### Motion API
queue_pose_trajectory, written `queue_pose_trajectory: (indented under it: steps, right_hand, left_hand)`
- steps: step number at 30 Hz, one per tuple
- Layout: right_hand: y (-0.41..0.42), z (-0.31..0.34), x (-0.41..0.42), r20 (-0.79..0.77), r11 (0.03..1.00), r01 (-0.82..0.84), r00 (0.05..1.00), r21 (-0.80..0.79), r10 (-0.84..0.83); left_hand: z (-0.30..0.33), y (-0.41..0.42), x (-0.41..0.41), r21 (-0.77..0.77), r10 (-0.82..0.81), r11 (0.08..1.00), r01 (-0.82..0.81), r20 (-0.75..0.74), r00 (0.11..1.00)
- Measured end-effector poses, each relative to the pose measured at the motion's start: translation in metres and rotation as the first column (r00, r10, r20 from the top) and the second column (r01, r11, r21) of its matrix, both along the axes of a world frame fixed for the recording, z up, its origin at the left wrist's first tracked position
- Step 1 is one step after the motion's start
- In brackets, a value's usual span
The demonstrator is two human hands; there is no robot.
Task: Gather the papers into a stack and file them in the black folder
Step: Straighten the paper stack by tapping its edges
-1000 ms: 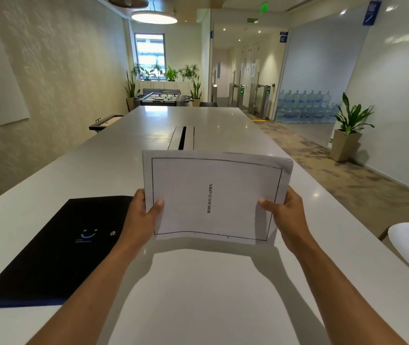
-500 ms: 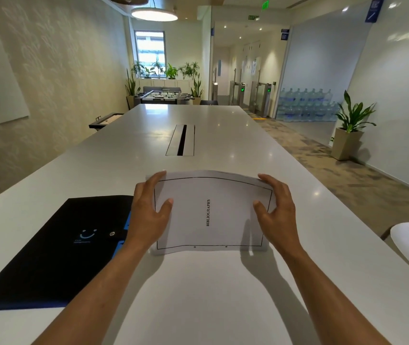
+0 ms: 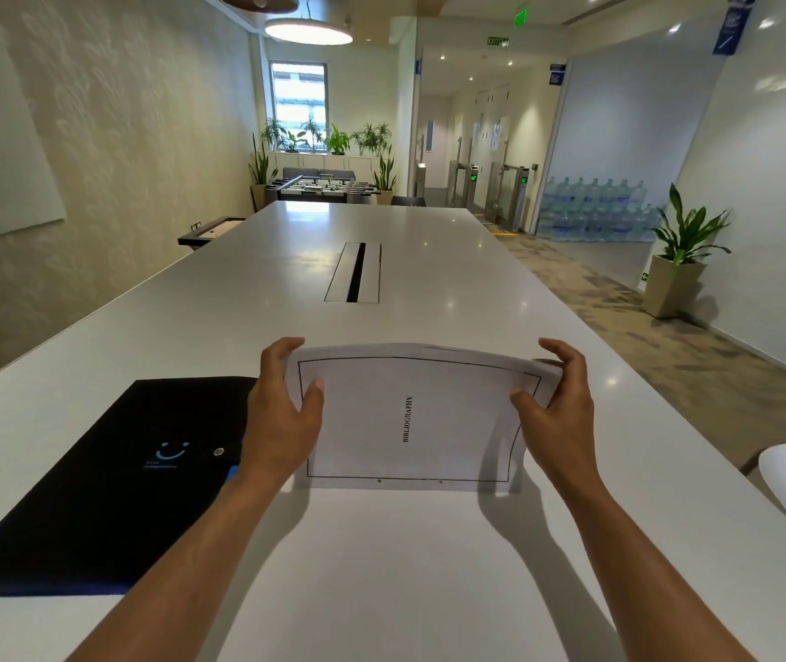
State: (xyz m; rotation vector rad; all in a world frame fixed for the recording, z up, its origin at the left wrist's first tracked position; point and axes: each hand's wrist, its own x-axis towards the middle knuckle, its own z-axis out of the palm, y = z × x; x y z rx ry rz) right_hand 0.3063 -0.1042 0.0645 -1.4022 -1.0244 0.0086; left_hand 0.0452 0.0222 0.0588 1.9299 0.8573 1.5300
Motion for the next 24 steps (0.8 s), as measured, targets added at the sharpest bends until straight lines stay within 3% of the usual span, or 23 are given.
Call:
queue_pose_trajectory:
  steps: [6,18,24]
  right_hand:
    - [-0.001,-0.010,0.003,-0.104,0.997,-0.075,0.992,-0.018,0.073]
    - [-0.003,0.031,-0.015,0.119,0.968,0.049,0.990,0.246,-0.081]
    - [-0.012,-0.028,-0.034,0.043,0.996,0.016,0.999,0.092,-0.020]
  left_hand:
    - [-0.017,-0.002,0.001,-0.135,-0.026,0.990,0.032,0.045,0.999]
    - [0.037,-0.019,0.020,0.075,0.164,0.980,-0.183,0.209,0.964]
    - [-0.024,-0.040,0.030,-0.104,0.149,0.985,-0.141,0.080,0.986]
